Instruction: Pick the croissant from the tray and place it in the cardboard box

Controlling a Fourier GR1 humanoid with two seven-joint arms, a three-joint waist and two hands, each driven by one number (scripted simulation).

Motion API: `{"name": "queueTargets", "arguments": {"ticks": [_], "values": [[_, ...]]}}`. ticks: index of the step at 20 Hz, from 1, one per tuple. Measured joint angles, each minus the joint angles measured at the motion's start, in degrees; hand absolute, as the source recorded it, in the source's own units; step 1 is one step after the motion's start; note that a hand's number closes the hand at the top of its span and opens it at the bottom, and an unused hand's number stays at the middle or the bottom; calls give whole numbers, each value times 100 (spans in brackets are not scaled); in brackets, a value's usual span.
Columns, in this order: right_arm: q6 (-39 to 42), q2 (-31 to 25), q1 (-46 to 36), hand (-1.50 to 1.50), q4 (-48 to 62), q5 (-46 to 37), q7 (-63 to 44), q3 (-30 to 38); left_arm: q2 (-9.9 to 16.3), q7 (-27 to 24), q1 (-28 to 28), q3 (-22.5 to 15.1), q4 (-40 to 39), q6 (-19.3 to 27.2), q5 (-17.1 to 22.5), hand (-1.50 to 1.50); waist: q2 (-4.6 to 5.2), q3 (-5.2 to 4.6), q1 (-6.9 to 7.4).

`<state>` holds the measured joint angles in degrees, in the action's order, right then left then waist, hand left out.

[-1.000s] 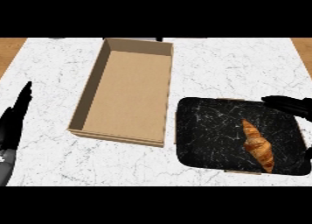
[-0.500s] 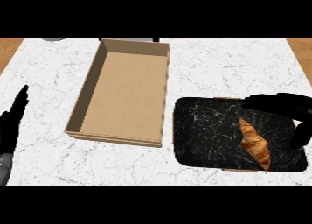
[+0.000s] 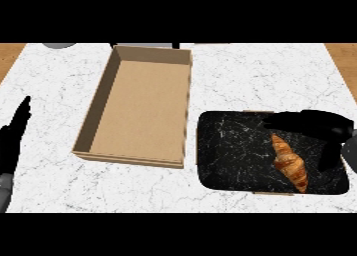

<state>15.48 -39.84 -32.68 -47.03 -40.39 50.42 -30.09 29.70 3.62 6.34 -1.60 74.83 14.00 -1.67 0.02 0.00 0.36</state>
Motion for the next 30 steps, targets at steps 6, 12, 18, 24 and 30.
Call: {"name": "queueTargets", "arguments": {"ticks": [6, 12, 18, 24, 30], "values": [[118, 38, 133, -150, -217, -81, 54, 147, -66, -10, -82, 155, 73, -119, -109, 0, -3, 0, -11], [186, -99, 481, -150, -860, 57, 82, 168, -185, 114, -103, 198, 157, -68, -266, 0, -13, -1, -45], [348, -227, 826, -150, -1550, -54, -183, 147, -316, -3, -122, 296, 74, -107, -389, 0, -13, -2, -47], [413, 25, 1065, -150, -1659, -528, -616, 166, -350, 56, -147, 439, 200, -285, -464, 0, -8, -2, -26], [259, 446, 1025, 150, -1413, -898, -659, 416, -463, 118, -47, 542, 210, -374, -612, 0, -12, -13, -21]]}}
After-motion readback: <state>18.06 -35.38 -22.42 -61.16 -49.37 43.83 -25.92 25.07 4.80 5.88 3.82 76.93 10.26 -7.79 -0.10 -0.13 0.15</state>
